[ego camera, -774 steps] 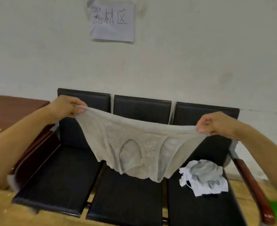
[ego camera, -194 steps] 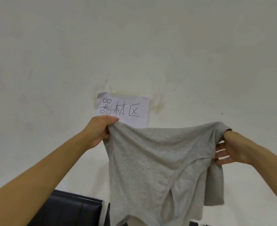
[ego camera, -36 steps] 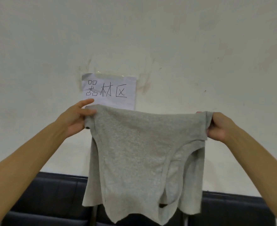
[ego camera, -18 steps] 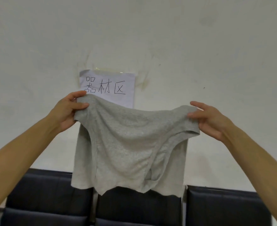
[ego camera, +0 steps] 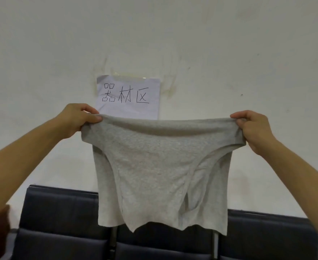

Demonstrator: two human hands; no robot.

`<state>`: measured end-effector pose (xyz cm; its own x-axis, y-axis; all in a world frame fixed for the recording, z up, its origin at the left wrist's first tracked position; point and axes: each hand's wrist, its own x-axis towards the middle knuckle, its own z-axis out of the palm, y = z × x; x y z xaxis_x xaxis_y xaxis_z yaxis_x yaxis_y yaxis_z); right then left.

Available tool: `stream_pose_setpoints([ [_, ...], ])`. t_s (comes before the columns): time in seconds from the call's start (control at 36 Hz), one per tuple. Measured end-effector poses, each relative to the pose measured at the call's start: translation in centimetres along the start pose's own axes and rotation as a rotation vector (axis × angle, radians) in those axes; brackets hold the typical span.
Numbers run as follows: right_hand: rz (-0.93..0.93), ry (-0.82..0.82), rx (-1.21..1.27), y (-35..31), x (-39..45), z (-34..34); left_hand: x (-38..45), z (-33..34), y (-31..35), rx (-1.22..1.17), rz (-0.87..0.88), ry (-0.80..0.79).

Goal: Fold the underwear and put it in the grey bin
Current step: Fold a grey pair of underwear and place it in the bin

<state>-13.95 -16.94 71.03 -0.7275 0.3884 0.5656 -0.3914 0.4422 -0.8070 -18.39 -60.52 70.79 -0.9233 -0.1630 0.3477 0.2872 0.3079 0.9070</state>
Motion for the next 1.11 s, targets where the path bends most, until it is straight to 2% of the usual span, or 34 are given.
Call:
stream_pose_setpoints([
  [0.08,0.027,-0.017,-0.017,-0.2,0.0,-0.3,-0.4,0.5,0.5,-0.176,-0.016,-0.066],
  [0.17,0.088,-0.176,0.017,-0.4,-0.1,-1.0,-0.7,1.0,0.8,-0.335,-0.018,-0.105],
  [0.25,0.151,-0.383,-0.028,-0.5,0.0,-2.2,-0.8,1.0,0.9,-0.363,0.024,-0.109],
  [0.33,0.130,-0.465,-0.168,-0.8,0.0,-3.1,-0.7,0.6,1.0,-0.235,0.091,-0.059],
  [0.47,0.030,-0.490,-0.377,-1.6,-0.4,-3.3,-0.5,-0.1,0.6,0.021,0.171,0.032],
  [0.56,0.010,-0.449,-0.376,-2.0,-1.0,-3.1,-0.4,-0.3,0.4,0.107,0.152,0.022],
  [0.69,0.051,-0.378,-0.364,-1.5,-2.6,-3.5,-0.9,-0.1,-0.3,0.159,0.111,-0.037],
  [0.81,0.083,-0.363,-0.482,-0.9,-4.5,-4.7,-1.8,-0.4,-1.0,0.172,0.094,-0.067],
  [1.0,0.055,-0.442,-0.689,-1.5,-7.8,-7.8,-4.3,-0.9,-1.5,0.229,0.025,-0.142],
  [1.11,-0.042,-0.473,-0.823,-2.0,-9.1,-9.8,-6.5,-0.4,-0.5,0.288,0.037,-0.182],
])
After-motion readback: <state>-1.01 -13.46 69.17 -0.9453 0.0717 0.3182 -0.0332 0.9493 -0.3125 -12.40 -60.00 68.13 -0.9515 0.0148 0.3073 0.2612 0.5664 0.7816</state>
